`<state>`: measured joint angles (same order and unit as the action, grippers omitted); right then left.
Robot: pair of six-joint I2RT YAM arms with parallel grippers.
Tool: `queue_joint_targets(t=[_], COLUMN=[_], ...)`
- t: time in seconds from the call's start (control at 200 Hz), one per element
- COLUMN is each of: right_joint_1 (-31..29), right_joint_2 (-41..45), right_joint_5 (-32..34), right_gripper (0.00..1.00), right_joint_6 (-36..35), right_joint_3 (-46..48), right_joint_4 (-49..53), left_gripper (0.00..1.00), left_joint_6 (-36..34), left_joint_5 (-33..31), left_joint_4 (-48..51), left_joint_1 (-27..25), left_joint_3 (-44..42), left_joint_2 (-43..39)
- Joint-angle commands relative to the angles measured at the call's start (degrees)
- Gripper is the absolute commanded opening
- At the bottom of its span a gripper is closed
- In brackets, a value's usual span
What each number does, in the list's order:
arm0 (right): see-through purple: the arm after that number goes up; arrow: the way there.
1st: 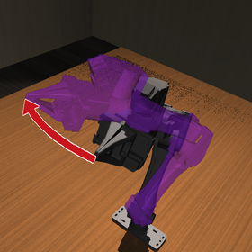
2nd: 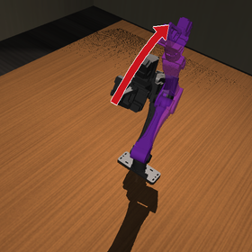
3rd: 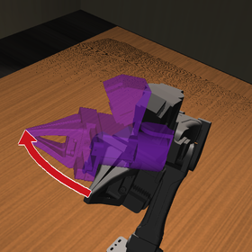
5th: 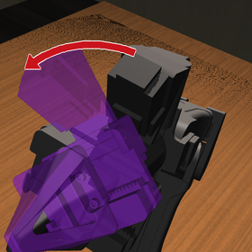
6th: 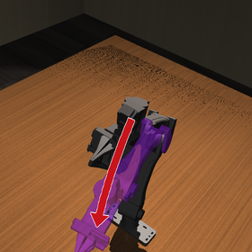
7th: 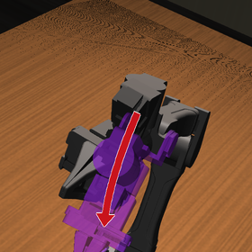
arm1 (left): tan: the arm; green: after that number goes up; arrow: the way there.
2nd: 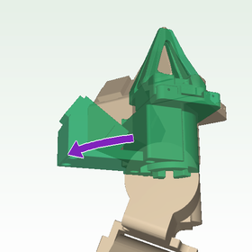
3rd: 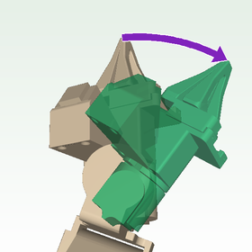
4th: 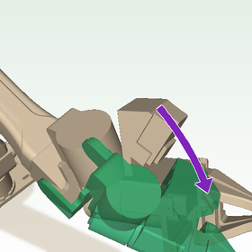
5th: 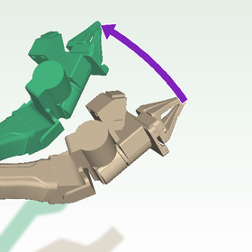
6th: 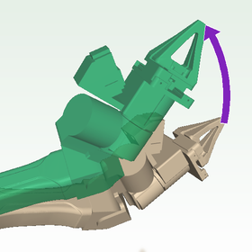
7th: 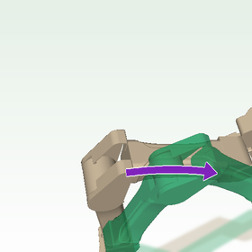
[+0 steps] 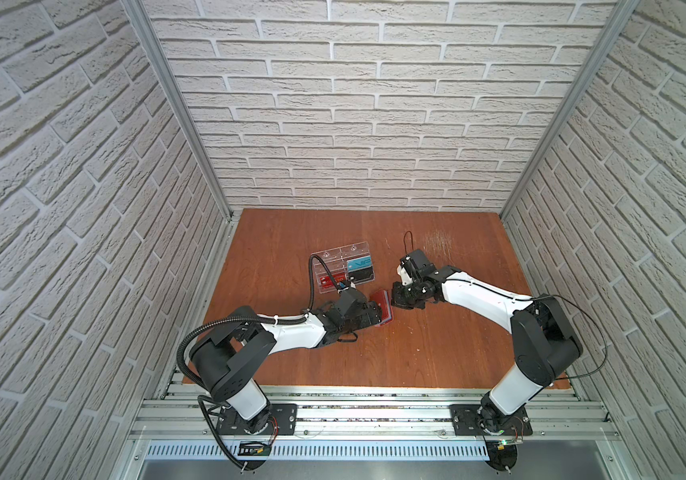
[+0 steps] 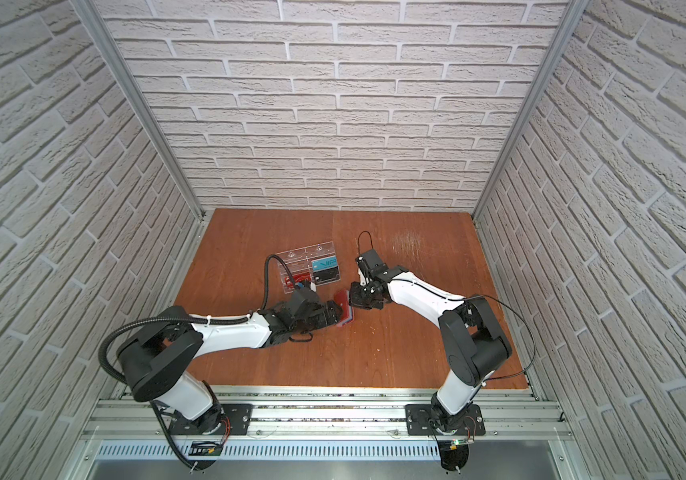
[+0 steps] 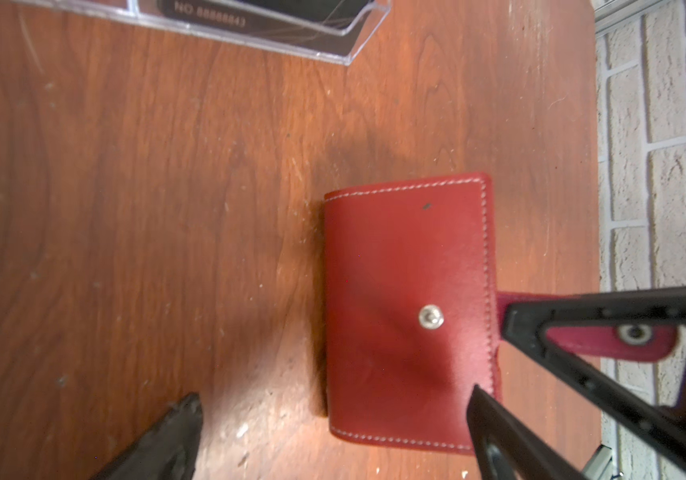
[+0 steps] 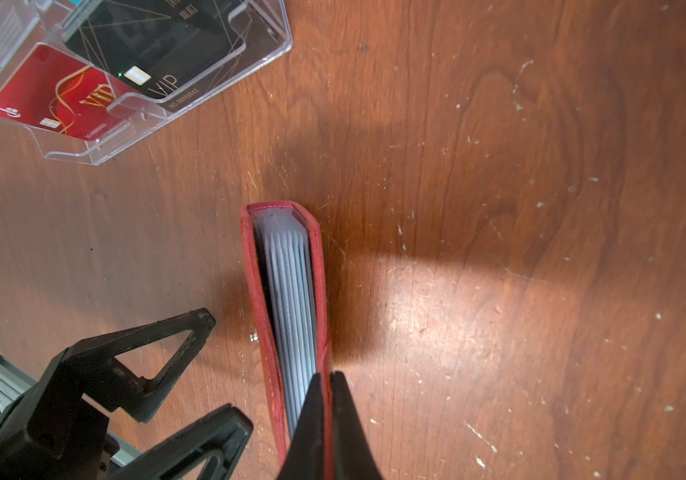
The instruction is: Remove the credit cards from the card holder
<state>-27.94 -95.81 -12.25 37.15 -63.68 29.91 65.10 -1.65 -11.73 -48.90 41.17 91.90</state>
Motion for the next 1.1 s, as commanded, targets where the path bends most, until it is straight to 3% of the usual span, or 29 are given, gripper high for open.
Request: queue_joint_targets(t=[0.0,1.095], right_joint_1=[-0.73,-1.5], right_joint_2=[1.85,2.07], right_joint_5=[0.77,1.35], right_gripper=[0.06,0.06], right_joint_6=[0.21,0.88], right_joint_3=[-1.36,-2.48], right_joint_4=[0.41,0.58], left_gripper=[0.98,0.98], left_joint_6=[-1.33,-2.7], left_joint_5=[-0.22,0.14], left_joint_4=[-0.05,1.34], left_joint_1=[0.35,0.27], left_joint_3=[1.37,4.55], left_joint_2=[-0.37,3.2])
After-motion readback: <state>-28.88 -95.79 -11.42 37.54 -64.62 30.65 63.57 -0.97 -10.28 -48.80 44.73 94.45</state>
